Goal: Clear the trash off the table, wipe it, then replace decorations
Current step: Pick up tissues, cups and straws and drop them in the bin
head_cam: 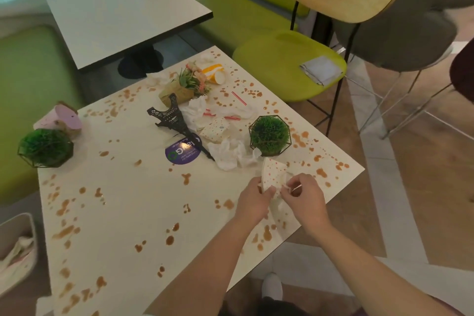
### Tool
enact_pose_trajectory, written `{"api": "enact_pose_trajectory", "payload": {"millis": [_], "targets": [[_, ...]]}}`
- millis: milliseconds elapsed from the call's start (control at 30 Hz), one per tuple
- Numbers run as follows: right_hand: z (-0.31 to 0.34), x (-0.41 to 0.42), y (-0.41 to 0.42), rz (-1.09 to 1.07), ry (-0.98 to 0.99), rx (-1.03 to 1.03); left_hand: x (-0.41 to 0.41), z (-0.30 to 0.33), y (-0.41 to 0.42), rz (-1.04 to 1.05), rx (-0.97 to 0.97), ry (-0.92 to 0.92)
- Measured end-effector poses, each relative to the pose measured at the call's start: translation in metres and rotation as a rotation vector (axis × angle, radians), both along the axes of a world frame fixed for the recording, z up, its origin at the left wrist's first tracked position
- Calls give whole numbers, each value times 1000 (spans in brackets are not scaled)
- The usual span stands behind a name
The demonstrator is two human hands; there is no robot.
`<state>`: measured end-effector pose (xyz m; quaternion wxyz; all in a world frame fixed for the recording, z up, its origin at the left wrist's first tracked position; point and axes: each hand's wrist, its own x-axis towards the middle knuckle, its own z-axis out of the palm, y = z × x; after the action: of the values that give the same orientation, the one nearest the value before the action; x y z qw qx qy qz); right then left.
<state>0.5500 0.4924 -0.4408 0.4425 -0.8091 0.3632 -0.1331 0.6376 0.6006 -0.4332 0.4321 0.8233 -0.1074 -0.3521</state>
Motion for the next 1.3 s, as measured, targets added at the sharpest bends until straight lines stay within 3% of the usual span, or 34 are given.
{"api": "enact_pose_trajectory", "payload": {"millis": [133, 333, 433, 600, 767, 867, 1000, 1300], "targets": [[9, 16, 31, 52, -56, 140, 13, 3, 38, 229, -166, 35], [23, 59, 78, 158, 32, 280, 34, 13, 119, 403, -149, -5], [32, 87, 118, 344, 162, 398, 40, 18, 170, 497, -157, 10], [48, 118, 192, 547, 181, 481, 44, 29, 249, 563, -163, -12], [55, 141, 284, 589, 206, 584, 52, 34, 339, 848, -224, 76], [55, 153, 327, 571, 197, 590, 54, 43, 374, 914, -344, 187], [54, 177, 392, 602, 200, 623, 61, 42, 431, 1026, -445, 181], [48, 234, 501, 771, 300, 567, 111, 22, 543, 1238, -351, 71]]}}
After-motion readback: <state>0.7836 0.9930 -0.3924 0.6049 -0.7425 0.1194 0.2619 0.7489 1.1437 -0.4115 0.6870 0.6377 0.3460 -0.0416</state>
